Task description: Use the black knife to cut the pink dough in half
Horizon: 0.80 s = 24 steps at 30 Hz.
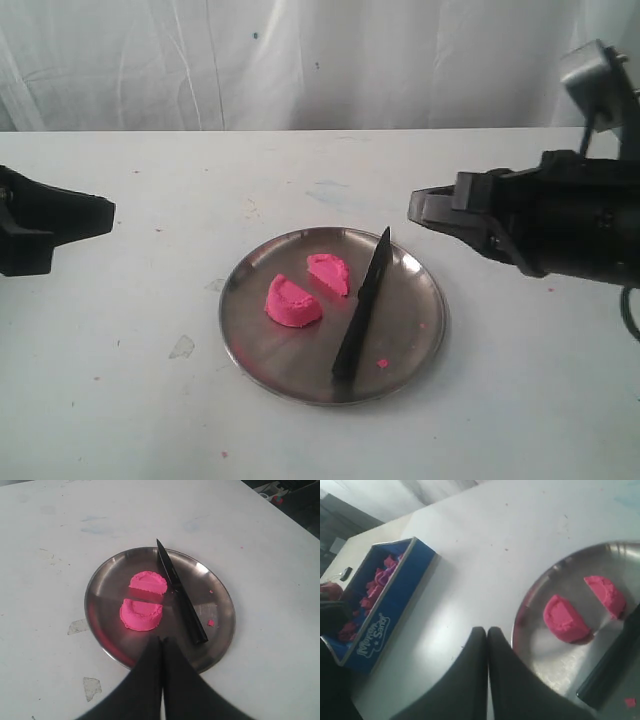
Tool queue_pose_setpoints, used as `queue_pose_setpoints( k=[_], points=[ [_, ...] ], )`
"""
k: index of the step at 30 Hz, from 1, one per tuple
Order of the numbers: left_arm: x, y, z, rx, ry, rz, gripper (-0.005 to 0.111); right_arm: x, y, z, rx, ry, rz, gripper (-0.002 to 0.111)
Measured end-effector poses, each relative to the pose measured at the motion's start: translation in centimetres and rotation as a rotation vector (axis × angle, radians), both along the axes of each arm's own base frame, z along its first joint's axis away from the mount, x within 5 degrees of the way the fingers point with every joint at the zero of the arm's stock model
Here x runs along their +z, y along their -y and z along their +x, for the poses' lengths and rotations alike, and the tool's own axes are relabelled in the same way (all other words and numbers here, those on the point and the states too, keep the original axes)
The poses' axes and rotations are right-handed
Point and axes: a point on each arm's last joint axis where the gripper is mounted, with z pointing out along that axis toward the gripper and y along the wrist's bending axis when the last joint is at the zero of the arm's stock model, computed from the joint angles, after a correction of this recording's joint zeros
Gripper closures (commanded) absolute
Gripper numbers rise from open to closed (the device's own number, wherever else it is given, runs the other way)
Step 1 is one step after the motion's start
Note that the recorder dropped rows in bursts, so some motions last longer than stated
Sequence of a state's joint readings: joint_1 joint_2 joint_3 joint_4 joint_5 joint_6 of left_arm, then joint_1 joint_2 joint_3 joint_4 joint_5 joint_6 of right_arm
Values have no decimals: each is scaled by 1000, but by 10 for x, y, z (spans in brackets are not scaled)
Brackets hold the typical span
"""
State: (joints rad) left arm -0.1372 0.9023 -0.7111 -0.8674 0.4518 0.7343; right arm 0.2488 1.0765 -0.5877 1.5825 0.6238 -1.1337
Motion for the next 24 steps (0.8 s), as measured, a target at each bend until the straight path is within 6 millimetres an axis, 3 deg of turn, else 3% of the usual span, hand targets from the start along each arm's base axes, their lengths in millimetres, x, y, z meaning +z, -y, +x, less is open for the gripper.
queue_pose_setpoints(
  k=[14, 19, 24],
  points=[
    [0, 0, 0, -1, -1, 0, 107, 62, 14, -122, 257, 463, 104, 108],
    [0, 0, 0, -1, -1, 0, 107, 68, 18, -139, 256, 540, 113, 108],
    [0, 0, 0, -1, -1, 0, 107, 74, 28, -125, 47, 529, 175, 108]
  ],
)
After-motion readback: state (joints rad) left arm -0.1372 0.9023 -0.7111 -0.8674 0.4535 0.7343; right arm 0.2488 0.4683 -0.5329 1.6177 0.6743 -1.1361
